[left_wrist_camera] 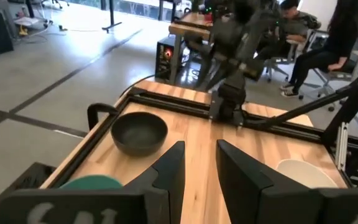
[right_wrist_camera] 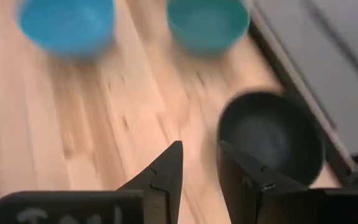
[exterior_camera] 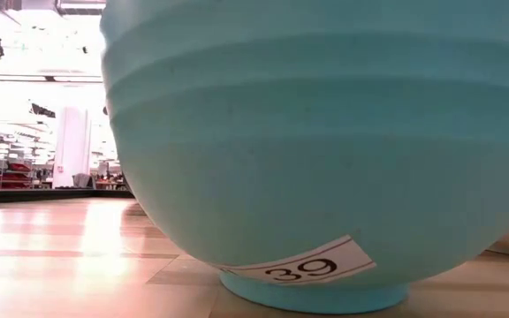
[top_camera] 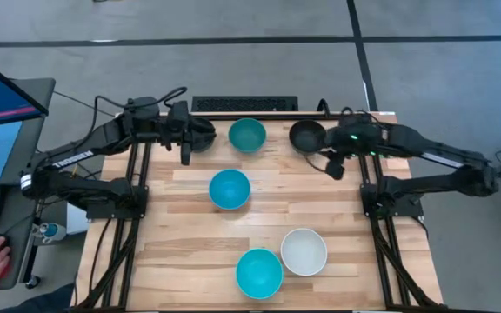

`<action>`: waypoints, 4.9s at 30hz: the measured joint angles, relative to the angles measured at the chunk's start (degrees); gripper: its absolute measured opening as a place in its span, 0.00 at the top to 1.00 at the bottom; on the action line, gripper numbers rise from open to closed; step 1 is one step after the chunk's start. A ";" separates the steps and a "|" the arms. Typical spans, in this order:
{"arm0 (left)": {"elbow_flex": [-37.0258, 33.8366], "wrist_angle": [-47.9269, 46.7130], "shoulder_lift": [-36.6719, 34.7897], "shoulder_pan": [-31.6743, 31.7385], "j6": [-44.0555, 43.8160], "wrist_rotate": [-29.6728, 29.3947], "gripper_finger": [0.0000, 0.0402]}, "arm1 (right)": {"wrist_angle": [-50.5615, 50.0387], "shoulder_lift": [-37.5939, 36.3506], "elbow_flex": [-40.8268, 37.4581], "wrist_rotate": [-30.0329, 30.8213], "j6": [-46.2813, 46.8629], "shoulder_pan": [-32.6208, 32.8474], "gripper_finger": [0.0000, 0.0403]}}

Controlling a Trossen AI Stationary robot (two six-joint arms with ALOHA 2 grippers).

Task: Nest bowls inside each other
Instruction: Stack the right black bowl on the top blue bowl

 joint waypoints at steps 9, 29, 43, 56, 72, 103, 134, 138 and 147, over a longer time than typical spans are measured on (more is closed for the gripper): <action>-0.01 -0.77 1.31 0.31 6.49 7.36 0.80 | 11.17 14.79 0.11 -9.73 -5.39 -12.17 0.71; -0.03 0.15 8.19 2.75 11.93 -7.73 0.80 | 12.32 33.34 2.29 -16.86 -7.50 -16.98 0.71; -0.07 9.39 13.94 4.24 10.77 -5.67 0.80 | 13.99 40.47 2.40 -15.15 -7.55 -17.12 0.71; -0.07 10.17 13.12 5.07 9.80 -6.10 0.80 | 18.22 42.50 2.63 -11.31 -8.30 -16.62 0.96; -0.02 2.61 6.49 5.09 6.55 -6.57 0.80 | 16.01 23.59 2.29 -12.29 5.61 -1.23 0.97; -0.02 -8.76 -8.20 5.15 3.48 -16.23 0.80 | 12.19 64.86 45.14 -10.45 1.94 23.51 0.97; -0.02 -9.01 -8.18 5.20 2.81 -16.76 0.80 | 7.60 67.10 45.72 -8.78 1.97 24.64 0.84; -0.02 -9.01 -8.18 5.20 2.80 -16.74 0.80 | 6.27 67.10 45.68 -3.78 0.89 25.56 0.91; -0.02 -9.01 -8.18 5.20 2.80 -16.72 0.80 | 2.49 67.05 45.68 0.99 -1.00 26.88 0.96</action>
